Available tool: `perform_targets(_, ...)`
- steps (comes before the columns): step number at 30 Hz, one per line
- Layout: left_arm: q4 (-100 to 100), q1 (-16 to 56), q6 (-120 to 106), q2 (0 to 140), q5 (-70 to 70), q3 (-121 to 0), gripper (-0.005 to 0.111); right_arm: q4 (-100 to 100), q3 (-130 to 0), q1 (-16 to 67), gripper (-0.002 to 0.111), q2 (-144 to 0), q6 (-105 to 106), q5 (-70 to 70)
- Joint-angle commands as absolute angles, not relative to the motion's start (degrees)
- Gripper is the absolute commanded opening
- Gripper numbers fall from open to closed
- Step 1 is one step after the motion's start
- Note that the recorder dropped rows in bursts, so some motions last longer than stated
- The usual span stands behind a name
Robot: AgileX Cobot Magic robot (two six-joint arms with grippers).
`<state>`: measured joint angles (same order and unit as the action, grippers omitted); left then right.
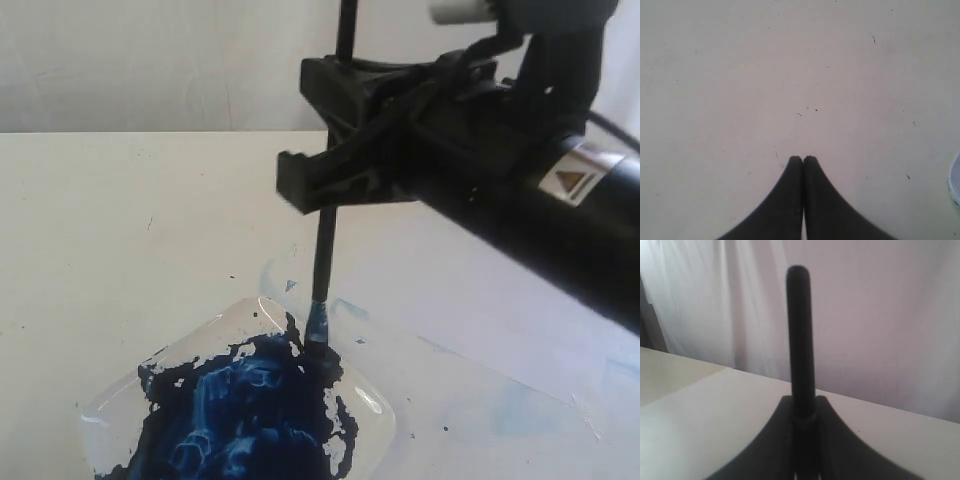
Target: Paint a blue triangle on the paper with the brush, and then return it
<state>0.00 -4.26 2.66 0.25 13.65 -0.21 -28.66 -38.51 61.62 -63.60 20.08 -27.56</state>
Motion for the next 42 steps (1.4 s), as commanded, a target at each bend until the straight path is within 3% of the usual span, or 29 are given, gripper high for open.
perform_targets(1, -0.38, -4.47, 2.72, 0.0, 13.53, 0.0, 0.0, -26.25, -41.73, 56.49, 0.0, -60.8, 17.66, -18.36)
perform_targets(33, -0.38, -4.47, 2.72, 0.0, 13.53, 0.0, 0.0, -15.82, -70.96, 55.31, 0.0, -76.12, 15.04, 5.01)
perform_targets(42, -0.38, -4.47, 2.72, 0.0, 13.53, 0.0, 0.0, -37.63, -75.19, 55.31, 0.0, -77.27, 36.96, 13.47)
